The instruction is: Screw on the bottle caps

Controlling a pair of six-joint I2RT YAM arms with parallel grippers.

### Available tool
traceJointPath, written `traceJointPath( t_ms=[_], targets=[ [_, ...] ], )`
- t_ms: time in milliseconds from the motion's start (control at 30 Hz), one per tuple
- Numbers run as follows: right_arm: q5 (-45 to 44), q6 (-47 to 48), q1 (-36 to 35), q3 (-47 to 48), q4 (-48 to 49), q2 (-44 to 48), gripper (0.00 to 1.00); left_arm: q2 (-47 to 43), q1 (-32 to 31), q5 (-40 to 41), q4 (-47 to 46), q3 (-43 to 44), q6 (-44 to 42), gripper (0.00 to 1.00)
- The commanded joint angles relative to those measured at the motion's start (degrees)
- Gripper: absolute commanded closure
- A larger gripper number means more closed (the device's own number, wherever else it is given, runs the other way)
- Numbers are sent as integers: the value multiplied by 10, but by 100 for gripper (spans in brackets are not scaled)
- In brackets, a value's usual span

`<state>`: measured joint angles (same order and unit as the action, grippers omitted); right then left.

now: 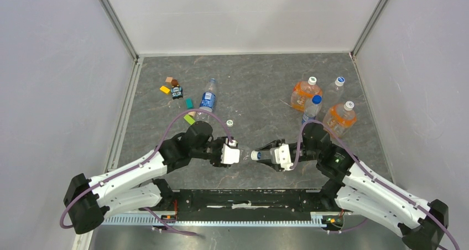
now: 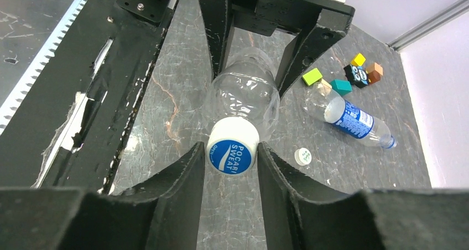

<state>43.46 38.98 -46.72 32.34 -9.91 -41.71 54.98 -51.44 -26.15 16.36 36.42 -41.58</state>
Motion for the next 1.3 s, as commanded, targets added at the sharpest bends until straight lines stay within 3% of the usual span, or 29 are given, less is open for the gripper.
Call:
traceJointPath(
  t_ms=[0,200,367,733,1000,1067,1133,1200,1267],
  targets=[
    [2,-18,0,17,22,-12,59,-1,2,-27,-18,26,25,98],
    [11,-110,0,10,84,-29,80,-2,2,-4,-29,19,20,98],
    [-54,-231,0,-15,164,-30,100,-10,2,55,-68,4,29,98],
    [-175,-435,0,-33,187,-105,100,-35,-42,193,-135,-34,-1,98],
    [-237,-530,3,-36,219,-90,100,-52,-81,317,-182,-60,-25,98],
    [-258,-538,3,-26,209,-78,71,-51,-81,322,-195,-60,-7,98],
    [-276,-539,3,-17,201,-63,56,-47,-81,327,-215,-62,20,98],
    [-301,-546,3,-11,193,-49,45,-41,-81,333,-237,-64,58,98],
    [-347,-573,3,-5,183,-34,43,-31,-81,338,-263,-66,100,98]
  ],
)
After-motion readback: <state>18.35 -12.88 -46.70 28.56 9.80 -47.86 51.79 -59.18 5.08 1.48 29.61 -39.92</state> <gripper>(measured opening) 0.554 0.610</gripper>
